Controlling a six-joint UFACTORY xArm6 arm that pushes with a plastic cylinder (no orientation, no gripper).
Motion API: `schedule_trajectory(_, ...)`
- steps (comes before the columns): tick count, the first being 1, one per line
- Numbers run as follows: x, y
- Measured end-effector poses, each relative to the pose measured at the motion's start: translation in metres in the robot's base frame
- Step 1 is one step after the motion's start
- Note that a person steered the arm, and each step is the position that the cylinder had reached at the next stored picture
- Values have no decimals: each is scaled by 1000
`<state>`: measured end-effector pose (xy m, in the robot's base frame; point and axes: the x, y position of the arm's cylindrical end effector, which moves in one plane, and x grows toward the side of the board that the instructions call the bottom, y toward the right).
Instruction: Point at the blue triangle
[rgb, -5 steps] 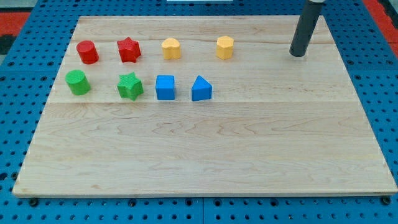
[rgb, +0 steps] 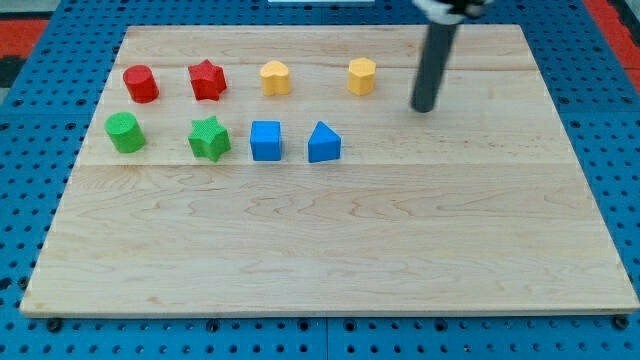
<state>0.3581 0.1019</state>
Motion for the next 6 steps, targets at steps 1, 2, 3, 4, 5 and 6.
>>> schedule_trajectory(1,11,-12)
schedule_trajectory(2,53,10)
schedule_trajectory(3,85,5)
schedule_trajectory(4,85,-6)
schedule_trajectory(5,85,-45)
schedule_trajectory(6,83,-93)
